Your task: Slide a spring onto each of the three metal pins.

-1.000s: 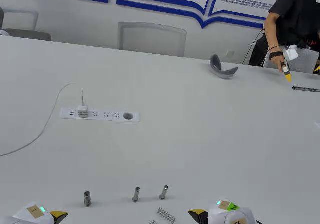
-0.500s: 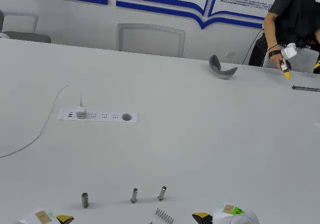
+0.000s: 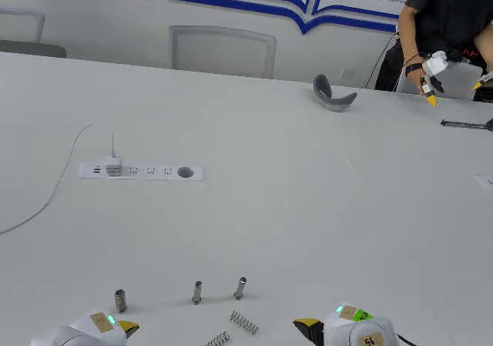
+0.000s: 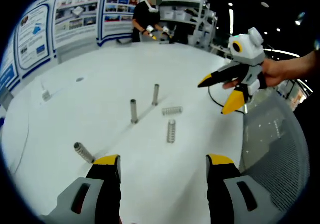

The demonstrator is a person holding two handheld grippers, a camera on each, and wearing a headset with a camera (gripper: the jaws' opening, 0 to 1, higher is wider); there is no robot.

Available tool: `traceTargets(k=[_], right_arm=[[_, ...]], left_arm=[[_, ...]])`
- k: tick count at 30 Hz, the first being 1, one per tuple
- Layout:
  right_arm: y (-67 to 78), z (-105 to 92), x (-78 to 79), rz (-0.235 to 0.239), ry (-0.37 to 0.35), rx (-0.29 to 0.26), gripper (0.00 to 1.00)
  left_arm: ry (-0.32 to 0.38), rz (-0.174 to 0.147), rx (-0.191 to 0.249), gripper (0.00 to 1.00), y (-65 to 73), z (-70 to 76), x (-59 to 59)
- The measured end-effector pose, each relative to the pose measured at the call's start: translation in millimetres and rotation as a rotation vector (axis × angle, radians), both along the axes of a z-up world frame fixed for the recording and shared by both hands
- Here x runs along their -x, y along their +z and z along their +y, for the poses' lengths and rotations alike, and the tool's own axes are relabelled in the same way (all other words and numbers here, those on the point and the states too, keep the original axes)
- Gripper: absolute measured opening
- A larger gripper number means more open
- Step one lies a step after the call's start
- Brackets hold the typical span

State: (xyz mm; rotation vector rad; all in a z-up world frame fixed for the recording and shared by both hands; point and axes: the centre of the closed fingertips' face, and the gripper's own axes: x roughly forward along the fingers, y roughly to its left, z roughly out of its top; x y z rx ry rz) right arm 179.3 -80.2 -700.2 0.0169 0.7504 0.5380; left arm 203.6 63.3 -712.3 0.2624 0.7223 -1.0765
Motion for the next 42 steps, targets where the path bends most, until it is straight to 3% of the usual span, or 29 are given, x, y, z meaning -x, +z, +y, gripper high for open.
traceTargets(k=[20, 33, 36, 40, 42], right_arm=[[4.5, -12.5, 3.8, -0.007, -0.020, -0.010, 0.80], [3.8, -13.0, 5.6, -0.003, -0.035, -0.025, 0.79], [3.4, -13.8, 6.7, -0.004, -0.041, -0.032, 0.79], [0.1, -13.2, 10.9, 0.005, -0.030, -0.030, 0.79], [-0.4, -13.3, 11.8, 0.007, -0.030, -0.031, 0.79]], left_arm=[[-0.111, 0.006, -0.037, 0.65, -19.2, -50.4, -4.7], [-0.123, 0.037, -0.053, 0.52, -40.1, -63.8, -4.3], [-0.127, 0.030, -0.066, 0.47, -43.4, -66.6, -4.2], [-0.091, 0.060, -0.029, 0.43, -46.8, -72.7, -6.2], [-0.096, 0.061, -0.034, 0.42, -48.9, -73.8, -5.5]])
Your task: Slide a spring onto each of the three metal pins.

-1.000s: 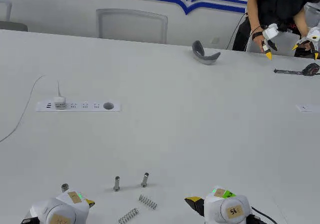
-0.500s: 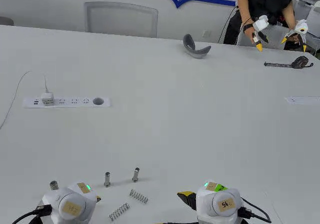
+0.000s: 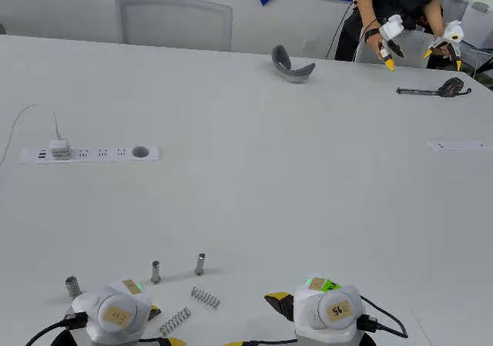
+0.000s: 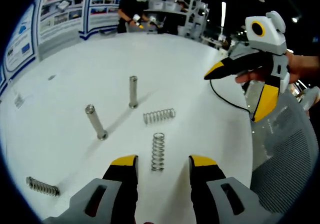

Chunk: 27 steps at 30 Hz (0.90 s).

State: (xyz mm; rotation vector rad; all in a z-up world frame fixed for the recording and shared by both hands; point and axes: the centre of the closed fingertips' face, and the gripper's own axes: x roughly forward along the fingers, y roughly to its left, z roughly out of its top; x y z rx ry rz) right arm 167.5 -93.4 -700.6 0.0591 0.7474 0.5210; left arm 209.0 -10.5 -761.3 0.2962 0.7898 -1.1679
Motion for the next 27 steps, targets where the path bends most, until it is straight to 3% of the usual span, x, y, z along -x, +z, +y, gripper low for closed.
traceTargets(k=[5, 9, 13, 17, 22, 27], right_arm=[[-0.1, -0.4, 1.3, 0.004, 0.000, -0.002, 0.79], [0.6, -1.0, 0.7, 0.003, -0.004, -0.006, 0.79], [0.7, -0.3, 0.1, 0.002, -0.001, -0.006, 0.80], [0.3, 1.4, 0.2, 0.004, 0.001, -0.007, 0.80], [-0.5, 5.3, 1.1, 0.008, 0.015, -0.007, 0.80], [-0.7, 7.0, 1.7, 0.012, 0.023, -0.006, 0.80]], left_arm=[[-0.011, -0.038, -0.024, 0.34, -3.7, -3.0, 0.0], [0.010, -0.071, -0.042, 0.22, -5.2, -0.9, -8.1], [-0.031, -0.145, -0.095, 0.17, -6.2, 0.6, -9.9], [-0.033, -0.145, -0.099, 0.15, -5.9, 0.1, -9.8], [-0.037, -0.169, -0.113, 0.11, -6.6, 2.2, -9.4], [-0.022, -0.152, -0.127, 0.11, -5.7, 7.5, -7.3]])
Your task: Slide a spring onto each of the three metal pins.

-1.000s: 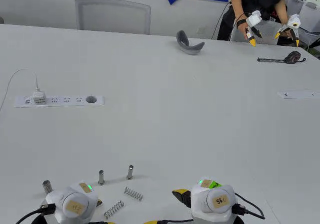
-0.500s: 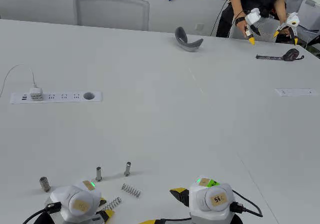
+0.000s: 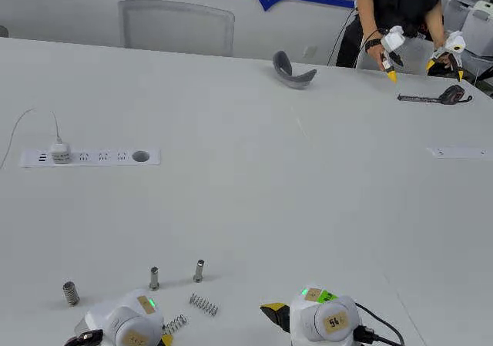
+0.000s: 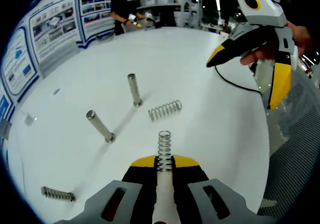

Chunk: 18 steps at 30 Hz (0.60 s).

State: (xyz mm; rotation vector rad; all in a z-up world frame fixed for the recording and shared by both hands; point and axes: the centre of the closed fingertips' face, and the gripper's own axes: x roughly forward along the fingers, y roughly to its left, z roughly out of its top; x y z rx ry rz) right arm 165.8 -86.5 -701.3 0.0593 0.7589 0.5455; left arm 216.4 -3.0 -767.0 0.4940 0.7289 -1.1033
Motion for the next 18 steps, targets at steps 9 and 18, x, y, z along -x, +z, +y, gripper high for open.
traceTargets(k=[9, 18], right_arm=[[0.7, 3.3, -0.3, 0.006, 0.009, -0.010, 0.80], [-0.1, 10.7, 0.5, 0.014, 0.026, -0.024, 0.80]], left_arm=[[0.021, 0.028, -0.001, 0.10, 3.3, 13.2, 6.9], [0.050, 0.037, 0.029, 0.10, 13.2, 22.6, 10.2]])
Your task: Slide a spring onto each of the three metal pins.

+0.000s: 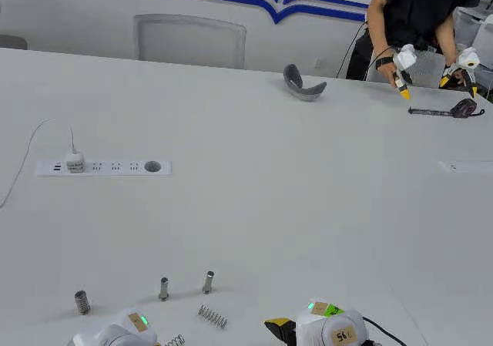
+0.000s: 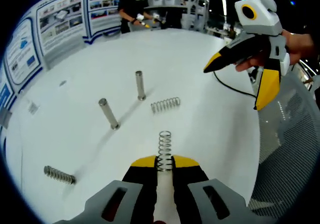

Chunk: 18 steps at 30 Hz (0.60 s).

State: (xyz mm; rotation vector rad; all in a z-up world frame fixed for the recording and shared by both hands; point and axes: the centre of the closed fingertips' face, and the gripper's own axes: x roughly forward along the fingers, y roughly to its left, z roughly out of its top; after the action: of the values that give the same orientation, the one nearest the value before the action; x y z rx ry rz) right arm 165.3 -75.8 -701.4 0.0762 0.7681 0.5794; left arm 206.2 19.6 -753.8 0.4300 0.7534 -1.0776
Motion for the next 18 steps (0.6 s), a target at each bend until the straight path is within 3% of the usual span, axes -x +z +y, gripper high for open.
traceTargets(k=[6, 18], right_arm=[[-1.4, 8.9, 1.8, 0.004, 0.028, -0.006, 0.78], [1.3, 21.6, 3.5, 0.007, 0.055, -0.031, 0.76]], left_arm=[[0.023, 0.006, 0.034, 0.10, 6.3, 6.6, 3.9], [0.031, -0.005, 0.048, 0.10, 19.9, 24.2, 15.7]])
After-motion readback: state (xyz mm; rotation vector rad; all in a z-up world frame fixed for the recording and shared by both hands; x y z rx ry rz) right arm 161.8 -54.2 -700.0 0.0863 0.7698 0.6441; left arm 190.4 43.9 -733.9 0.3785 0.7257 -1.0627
